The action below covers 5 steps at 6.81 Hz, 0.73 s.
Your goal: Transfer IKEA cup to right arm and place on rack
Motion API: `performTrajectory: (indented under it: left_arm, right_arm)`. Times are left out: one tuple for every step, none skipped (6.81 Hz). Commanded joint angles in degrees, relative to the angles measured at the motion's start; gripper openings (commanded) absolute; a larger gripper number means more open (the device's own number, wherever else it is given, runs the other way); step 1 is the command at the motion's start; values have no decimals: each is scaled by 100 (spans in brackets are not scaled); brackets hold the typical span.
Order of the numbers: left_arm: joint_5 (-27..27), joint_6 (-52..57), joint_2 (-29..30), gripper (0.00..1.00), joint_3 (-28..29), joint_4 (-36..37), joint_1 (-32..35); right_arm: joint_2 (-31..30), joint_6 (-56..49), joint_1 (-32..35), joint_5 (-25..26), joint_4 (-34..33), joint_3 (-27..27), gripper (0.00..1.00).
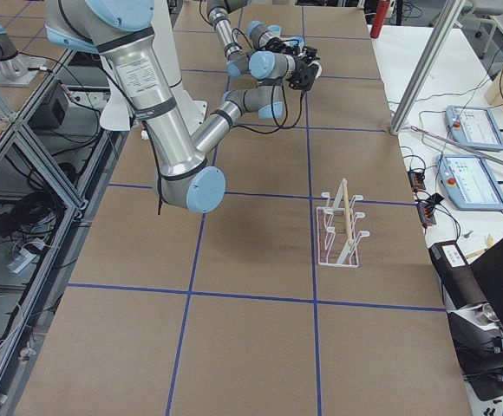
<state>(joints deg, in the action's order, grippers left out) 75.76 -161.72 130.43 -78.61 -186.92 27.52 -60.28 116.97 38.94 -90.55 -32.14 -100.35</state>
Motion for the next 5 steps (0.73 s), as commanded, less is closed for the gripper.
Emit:
performTrajectory:
  left_arm:
    - [1,9,26,100,-14,7,-1]
    - [-8,61,-26,100,-14,16,17]
    - [-8,62,-26,100,-14,16,17]
    - [-8,62,-44,100,-14,16,17]
    - [-8,70,-44,100,-14,16,25]
  right_arm:
    - [-10,133,17,-16,-3,7,0]
    - [-10,142,60,-16,-3,7,0]
    - [-19,151,148,-16,-3,7,0]
    - [-54,168,384,-51,-3,7,0]
    - [-193,116,586,-77,-11,7,0]
